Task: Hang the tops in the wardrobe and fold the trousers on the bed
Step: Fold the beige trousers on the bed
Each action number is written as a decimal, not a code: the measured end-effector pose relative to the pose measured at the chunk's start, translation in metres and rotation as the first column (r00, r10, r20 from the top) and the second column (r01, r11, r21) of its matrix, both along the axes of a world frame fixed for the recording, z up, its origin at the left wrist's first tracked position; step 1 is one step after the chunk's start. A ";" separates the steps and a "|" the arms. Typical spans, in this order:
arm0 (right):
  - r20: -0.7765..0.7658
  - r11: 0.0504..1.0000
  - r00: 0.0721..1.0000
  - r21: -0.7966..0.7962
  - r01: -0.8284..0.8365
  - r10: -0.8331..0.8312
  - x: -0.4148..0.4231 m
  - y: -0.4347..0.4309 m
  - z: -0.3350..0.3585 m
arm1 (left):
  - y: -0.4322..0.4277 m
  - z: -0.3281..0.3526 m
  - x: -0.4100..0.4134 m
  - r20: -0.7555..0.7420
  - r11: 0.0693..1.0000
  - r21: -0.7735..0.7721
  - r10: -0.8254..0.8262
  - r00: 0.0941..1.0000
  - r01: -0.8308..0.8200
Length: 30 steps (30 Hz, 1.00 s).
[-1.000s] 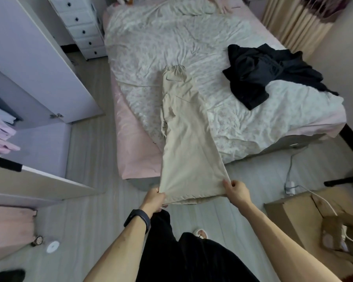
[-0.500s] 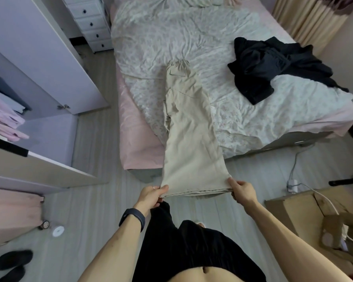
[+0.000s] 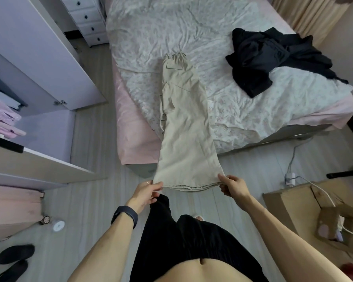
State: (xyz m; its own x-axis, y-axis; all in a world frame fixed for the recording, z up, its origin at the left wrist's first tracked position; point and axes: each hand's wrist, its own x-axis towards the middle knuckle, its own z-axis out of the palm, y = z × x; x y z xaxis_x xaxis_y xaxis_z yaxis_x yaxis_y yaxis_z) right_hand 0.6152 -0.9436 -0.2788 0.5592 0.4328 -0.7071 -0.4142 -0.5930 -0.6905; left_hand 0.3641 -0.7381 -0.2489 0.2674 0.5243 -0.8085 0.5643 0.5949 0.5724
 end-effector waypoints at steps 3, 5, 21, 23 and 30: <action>0.071 1.000 0.997 -0.027 -0.010 0.012 -0.003 -0.003 -0.001 | -0.002 -0.001 -0.006 -0.032 0.998 0.065 -0.009 0.999 0.011; 0.139 0.995 0.990 -0.099 -0.011 0.025 -0.006 -0.001 -0.001 | -0.005 -0.001 -0.003 -0.032 0.994 0.040 0.101 0.994 -0.099; 0.251 0.980 0.958 0.171 0.098 -0.139 -0.030 -0.025 0.041 | -0.025 0.026 -0.007 0.080 0.976 0.219 -0.014 0.997 -0.004; 0.255 0.981 0.963 0.188 0.038 -0.086 -0.020 -0.018 0.047 | -0.014 0.034 -0.004 0.108 0.984 0.178 -0.032 0.994 0.012; 0.448 0.978 0.885 0.091 -0.186 0.127 0.038 0.040 0.068 | 0.052 0.058 0.047 -0.119 0.728 0.581 -0.365 0.923 0.363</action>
State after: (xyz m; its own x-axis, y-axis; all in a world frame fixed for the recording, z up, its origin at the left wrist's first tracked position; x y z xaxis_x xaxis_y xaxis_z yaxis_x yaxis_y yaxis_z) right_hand 0.6534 -0.9039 -0.2112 0.7159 0.6102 -0.3394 0.0384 -0.5197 -0.8535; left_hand 0.4106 -0.6857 -0.1911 0.5391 0.7528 -0.3778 0.6647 -0.1047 0.7397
